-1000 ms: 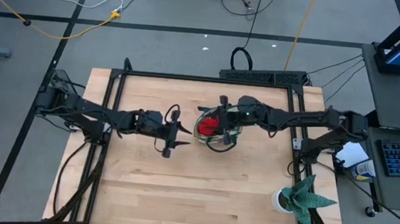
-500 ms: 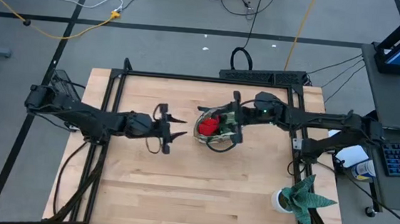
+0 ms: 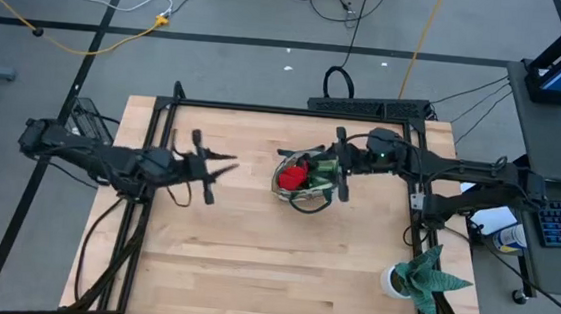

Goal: Pick & Place Garden tools in Gardening bag
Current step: Return to Home Position

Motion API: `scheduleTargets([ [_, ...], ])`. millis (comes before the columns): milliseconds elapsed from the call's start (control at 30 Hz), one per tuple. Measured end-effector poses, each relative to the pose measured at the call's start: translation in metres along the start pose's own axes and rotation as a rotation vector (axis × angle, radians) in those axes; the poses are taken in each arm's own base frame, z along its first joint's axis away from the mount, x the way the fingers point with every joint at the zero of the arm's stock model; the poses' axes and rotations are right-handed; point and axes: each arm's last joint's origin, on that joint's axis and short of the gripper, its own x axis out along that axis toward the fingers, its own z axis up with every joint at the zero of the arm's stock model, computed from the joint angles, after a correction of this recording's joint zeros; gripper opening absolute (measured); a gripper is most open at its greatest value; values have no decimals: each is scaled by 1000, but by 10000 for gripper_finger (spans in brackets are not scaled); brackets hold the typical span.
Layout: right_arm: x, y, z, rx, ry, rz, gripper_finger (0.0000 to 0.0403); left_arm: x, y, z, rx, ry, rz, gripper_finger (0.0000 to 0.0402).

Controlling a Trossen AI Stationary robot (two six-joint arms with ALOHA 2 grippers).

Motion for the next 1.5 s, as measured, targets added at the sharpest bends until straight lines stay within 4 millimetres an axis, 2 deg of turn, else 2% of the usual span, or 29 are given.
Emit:
scheduleTargets([
  [167, -7, 2, 1, 36, 14, 3, 91, -21, 14, 6, -59, 16, 195, 15],
  [233, -10, 2, 1, 38, 23, 4, 61, -28, 18, 7, -66, 21, 233, 7],
  [367, -15, 3, 1, 28, 39, 6, 8, -38, 22, 5, -50, 47, 241, 17],
  [533, -22, 5, 3, 41, 42, 6, 12, -49, 27, 3, -101, 56, 244, 4],
  [733, -36, 8, 4, 23, 69, 10, 3, -66, 36, -1, -129, 58, 242, 15],
  [900, -43, 10, 2, 23, 62, 10, 1, -82, 46, -8, -160, 76, 270, 4],
  [1067, -52, 16, -18, 34, 36, 31, 3, -99, 54, -16, -211, 83, 241, 15],
  [1233, -68, 23, -37, 25, -55, 34, 1, -112, 59, -23, -232, 75, 187, 3],
  [1367, -81, 29, -52, 26, -128, 30, 1, -116, 57, -25, -201, 45, 35, 12],
  [1500, -92, 34, -66, 17, -191, 34, 1, -117, 57, -25, -195, 33, 13, 5],
])
